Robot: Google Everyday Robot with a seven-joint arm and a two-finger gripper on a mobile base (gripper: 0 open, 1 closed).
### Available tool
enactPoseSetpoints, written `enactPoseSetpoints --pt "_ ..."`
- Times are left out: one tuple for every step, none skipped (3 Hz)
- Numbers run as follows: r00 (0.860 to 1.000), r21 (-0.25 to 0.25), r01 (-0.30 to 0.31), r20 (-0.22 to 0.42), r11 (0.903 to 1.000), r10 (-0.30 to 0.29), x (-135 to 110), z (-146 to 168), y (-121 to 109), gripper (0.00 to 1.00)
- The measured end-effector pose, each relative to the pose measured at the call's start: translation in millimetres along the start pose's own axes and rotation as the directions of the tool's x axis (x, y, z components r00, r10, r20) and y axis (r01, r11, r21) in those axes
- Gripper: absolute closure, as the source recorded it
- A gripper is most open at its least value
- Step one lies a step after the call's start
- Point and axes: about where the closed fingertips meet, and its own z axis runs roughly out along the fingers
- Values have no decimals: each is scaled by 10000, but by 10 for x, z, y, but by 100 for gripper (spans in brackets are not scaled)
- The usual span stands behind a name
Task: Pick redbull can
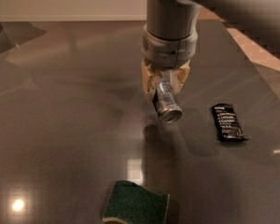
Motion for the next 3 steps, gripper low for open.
enactPoseSetpoints --pt "9972 -74 516 546 9986 -512 -72 -278 102 100" --pt "9881 -236 824 1323 9963 -786 -188 -521 171 100" --pt "9846 -301 834 1565 9961 -777 -230 -547 193 100"
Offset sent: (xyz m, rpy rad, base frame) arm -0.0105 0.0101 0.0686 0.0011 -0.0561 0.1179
